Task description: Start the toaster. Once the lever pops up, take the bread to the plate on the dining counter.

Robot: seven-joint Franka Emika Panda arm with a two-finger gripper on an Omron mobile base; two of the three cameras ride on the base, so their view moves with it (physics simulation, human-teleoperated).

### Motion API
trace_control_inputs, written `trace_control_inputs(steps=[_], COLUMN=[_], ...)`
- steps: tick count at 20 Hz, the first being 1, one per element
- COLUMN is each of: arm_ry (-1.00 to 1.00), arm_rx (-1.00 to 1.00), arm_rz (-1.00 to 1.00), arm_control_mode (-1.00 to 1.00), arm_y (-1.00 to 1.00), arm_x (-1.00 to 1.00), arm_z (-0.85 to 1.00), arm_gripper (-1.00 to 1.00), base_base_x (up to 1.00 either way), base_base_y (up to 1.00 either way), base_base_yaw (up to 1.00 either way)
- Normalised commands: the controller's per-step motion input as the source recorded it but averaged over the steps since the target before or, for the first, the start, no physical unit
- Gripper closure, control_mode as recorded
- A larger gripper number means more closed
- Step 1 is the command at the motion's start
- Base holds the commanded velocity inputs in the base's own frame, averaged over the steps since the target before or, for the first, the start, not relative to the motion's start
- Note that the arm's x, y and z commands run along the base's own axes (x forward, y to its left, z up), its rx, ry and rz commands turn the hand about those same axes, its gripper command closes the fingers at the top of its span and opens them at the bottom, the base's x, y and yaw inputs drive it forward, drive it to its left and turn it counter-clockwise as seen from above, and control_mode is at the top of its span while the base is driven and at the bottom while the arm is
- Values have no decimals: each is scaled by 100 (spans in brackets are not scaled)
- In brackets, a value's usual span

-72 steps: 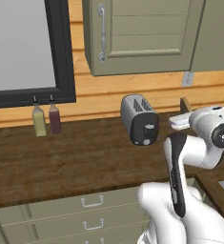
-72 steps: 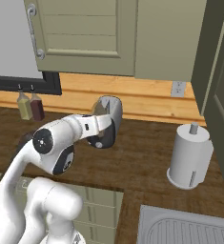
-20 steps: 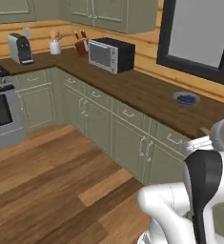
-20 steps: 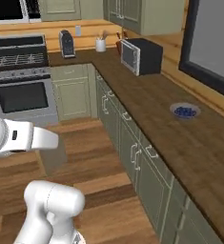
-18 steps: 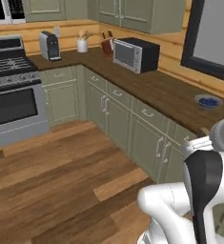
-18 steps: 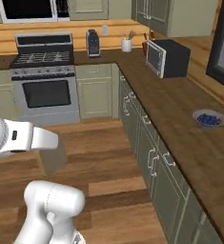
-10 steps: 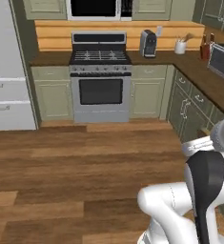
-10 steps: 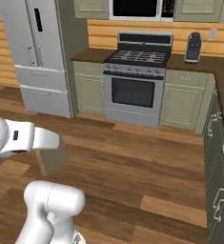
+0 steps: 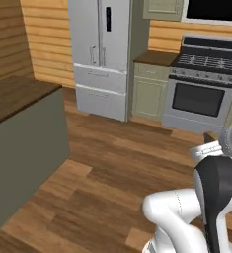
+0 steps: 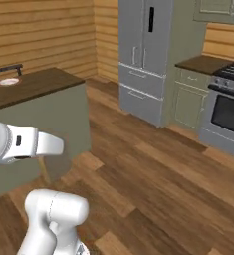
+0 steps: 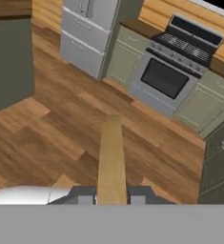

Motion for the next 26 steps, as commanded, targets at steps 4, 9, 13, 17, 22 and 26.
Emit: trace_control_inputs(steps=[4, 9, 13, 17, 22, 26], arm_ry=[0, 0, 0, 0, 0, 0], arm_rx=[0, 0, 0, 0, 0, 0], arm_rz=[0, 0, 0, 0, 0, 0], arm_control_mode=[100, 100, 100, 100, 100, 100], arm_y=[0, 0, 0, 0, 0, 0], arm_x=[0, 0, 0, 0, 0, 0], arm_z=[0, 0, 0, 0, 0, 0], arm_gripper=[100, 100, 100, 100, 100, 100], base_base_x=[35, 76, 100, 100, 100, 98], base_base_y=[14, 5, 0, -16, -38, -61], base_base_yaw=[64, 60, 56, 50, 46, 43])
